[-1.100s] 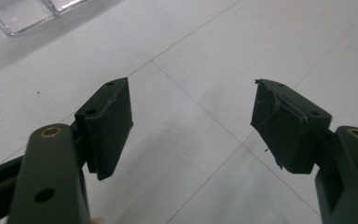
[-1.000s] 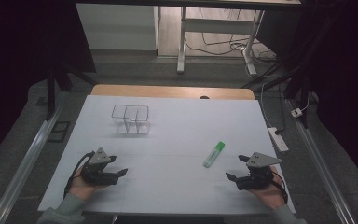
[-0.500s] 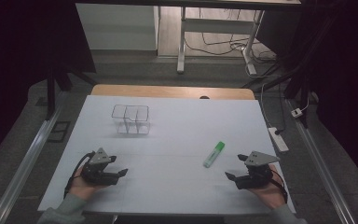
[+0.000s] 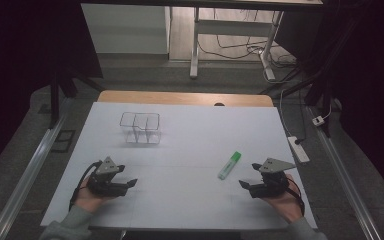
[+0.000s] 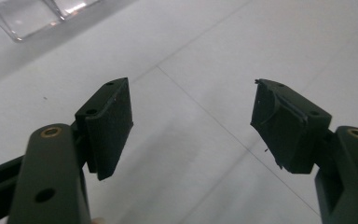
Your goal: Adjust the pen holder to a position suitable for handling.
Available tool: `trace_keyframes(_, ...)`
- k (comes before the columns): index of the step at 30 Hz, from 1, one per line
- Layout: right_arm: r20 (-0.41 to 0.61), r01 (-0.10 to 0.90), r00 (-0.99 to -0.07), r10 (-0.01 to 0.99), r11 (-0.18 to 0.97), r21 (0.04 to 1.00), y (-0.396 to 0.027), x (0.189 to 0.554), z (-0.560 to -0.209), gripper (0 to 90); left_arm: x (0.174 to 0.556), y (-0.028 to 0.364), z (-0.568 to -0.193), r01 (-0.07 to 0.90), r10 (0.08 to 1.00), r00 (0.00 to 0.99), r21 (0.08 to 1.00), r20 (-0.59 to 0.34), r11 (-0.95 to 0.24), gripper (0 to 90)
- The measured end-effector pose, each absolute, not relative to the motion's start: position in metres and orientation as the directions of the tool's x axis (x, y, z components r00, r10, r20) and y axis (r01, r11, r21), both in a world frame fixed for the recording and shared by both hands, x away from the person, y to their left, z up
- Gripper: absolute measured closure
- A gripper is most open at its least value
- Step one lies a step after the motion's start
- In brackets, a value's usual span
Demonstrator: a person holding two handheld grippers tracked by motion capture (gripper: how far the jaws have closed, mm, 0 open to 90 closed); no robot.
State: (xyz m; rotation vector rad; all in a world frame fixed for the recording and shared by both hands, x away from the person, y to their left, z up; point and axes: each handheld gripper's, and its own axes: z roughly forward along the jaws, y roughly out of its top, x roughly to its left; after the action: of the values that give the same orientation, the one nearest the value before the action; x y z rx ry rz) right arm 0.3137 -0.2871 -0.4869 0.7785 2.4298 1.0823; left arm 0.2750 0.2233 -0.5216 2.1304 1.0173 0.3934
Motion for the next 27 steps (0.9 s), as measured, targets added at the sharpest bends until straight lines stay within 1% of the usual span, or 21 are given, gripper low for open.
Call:
trace_keyframes(8, -0.105, 0.327, -0.775, 0.623, 0.537, 0.778, -0.289, 0.312, -0.484, 20.7, 0.311, 0.242, -0.510, 0.567, 0.828, 0.560, 0.736, -0.014, -0.371, 30.8)
trace_keyframes(15, -0.092, 0.338, -0.767, 0.634, 0.522, 0.783, -0.293, 0.311, -0.486, 20.8, 0.343, 0.265, -0.502, 0.594, 0.870, 0.493, 0.736, -0.013, -0.325, 35.6)
trace_keyframes(18, -0.089, 0.341, -0.767, 0.636, 0.521, 0.783, -0.293, 0.311, -0.488, 20.7, 0.354, 0.271, -0.500, 0.609, 0.881, 0.472, 0.727, -0.010, -0.318, 40.1)
trace_keyframes(19, -0.089, 0.341, -0.767, 0.636, 0.521, 0.783, -0.293, 0.311, -0.488, 20.7, 0.357, 0.273, -0.499, 0.611, 0.885, 0.466, 0.725, -0.004, -0.318, 40.1)
trace_keyframes(21, -0.087, 0.342, -0.768, 0.634, 0.522, 0.781, -0.293, 0.311, -0.488, 20.7, 0.363, 0.277, -0.498, 0.618, 0.891, 0.454, 0.727, -0.018, -0.300, 44.1)
trace_keyframes(22, -0.087, 0.342, -0.768, 0.634, 0.522, 0.781, -0.293, 0.311, -0.488, 20.7, 0.367, 0.279, -0.498, 0.622, 0.894, 0.447, 0.727, -0.023, -0.292, 44.1)
trace_keyframes(23, -0.086, 0.342, -0.769, 0.633, 0.522, 0.782, -0.292, 0.311, -0.488, 20.7, 0.370, 0.280, -0.498, 0.625, 0.896, 0.443, 0.724, -0.021, -0.292, 48.0)
trace_keyframes(24, -0.086, 0.342, -0.769, 0.633, 0.522, 0.782, -0.292, 0.311, -0.488, 20.7, 0.374, 0.281, -0.498, 0.628, 0.899, 0.438, 0.723, -0.019, -0.290, 48.0)
trace_keyframes(26, -0.087, 0.343, -0.769, 0.633, 0.524, 0.780, -0.292, 0.311, -0.488, 20.6, 0.381, 0.282, -0.500, 0.635, 0.902, 0.431, 0.719, -0.027, -0.282, 55.6)
trace_keyframes(27, -0.087, 0.343, -0.769, 0.633, 0.524, 0.780, -0.292, 0.311, -0.488, 20.6, 0.384, 0.283, -0.500, 0.637, 0.903, 0.430, 0.717, -0.026, -0.282, 55.6)
